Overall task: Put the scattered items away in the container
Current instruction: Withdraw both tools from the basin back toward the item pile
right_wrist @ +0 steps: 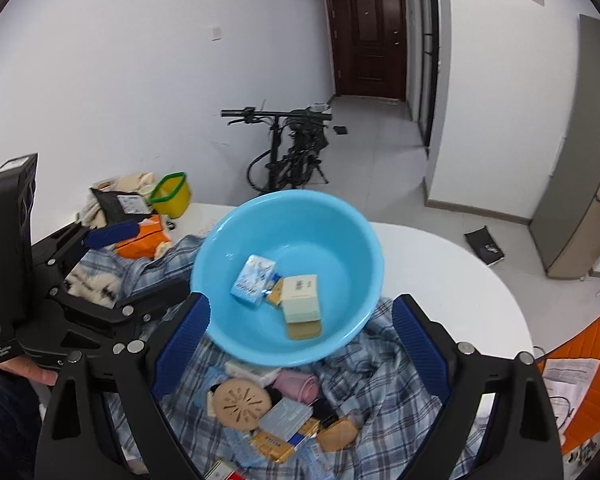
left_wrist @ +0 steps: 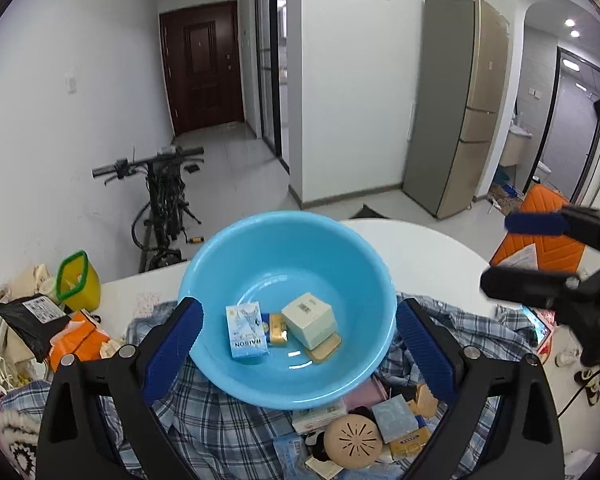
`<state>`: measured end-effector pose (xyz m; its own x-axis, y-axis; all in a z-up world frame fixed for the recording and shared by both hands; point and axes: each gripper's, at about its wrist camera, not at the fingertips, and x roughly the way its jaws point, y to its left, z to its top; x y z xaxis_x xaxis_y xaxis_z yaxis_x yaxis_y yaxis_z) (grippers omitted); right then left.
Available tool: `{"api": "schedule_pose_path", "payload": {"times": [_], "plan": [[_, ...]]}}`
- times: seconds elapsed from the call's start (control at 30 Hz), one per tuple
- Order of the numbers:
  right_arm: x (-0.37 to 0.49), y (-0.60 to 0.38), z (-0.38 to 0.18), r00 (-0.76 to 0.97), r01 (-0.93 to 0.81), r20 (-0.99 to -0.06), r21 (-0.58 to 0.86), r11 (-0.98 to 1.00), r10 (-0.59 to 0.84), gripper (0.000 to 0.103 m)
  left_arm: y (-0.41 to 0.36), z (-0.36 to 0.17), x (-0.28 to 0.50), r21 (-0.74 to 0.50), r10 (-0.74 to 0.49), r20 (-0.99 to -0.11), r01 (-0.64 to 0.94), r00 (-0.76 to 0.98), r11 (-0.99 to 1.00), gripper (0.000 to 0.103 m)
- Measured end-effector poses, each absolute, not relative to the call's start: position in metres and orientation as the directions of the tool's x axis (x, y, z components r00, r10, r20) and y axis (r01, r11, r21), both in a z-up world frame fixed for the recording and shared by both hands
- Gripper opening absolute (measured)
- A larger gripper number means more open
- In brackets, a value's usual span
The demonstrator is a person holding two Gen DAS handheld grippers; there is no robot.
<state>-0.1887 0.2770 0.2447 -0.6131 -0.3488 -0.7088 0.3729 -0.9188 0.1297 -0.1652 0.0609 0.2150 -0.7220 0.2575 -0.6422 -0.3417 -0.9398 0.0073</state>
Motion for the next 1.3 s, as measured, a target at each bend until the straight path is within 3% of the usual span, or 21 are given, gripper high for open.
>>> {"api": "schedule_pose_path", "payload": {"times": [0.23, 0.43, 0.7, 0.87, 1.1, 1.3], "plan": [[-0.158, 0.291, 0.232, -0.641, 0.354, -0.649, 0.223, -0.908, -0.410, 0.092, 0.053, 0.223, -0.125, 0.033, 0.258, -0.556, -0.331, -0.790, -0.943, 0.099], [-0.123, 0.292, 0.224, -0.684, 0.365, -0.613, 0.182, -0.913, -0.396, 0.095, 0.047, 0.213, -0.098, 0.061, 0.268, -0.536, -0.353, -0.801, -0.934, 0.102], [-0.073, 0.304, 0.197, -0.799, 0.337, -0.496, 0.100, -0.936, -0.341, 0.100, 0.026, 0.179, -0.075, 0.015, 0.263, -0.495, -0.311, -0.828, -0.950, 0.103], [-0.064, 0.307, 0.166, -0.832, 0.292, -0.475, 0.068, -0.954, -0.288, 0.100, 0.009, 0.153, -0.079, -0.129, 0.320, -0.533, -0.298, -0.783, -0.946, 0.103], [-0.051, 0.306, 0.130, -0.834, 0.281, -0.475, 0.073, -0.957, -0.281, 0.100, 0.006, 0.116, -0.070, -0.036, 0.198, -0.546, -0.213, -0.814, -0.976, 0.103], [-0.035, 0.306, 0.101, -0.845, 0.237, -0.465, 0.118, -0.964, -0.265, 0.100, 0.004, 0.070, -0.063, -0.074, 0.219, -0.594, -0.218, -0.774, -0.973, 0.103]]}}
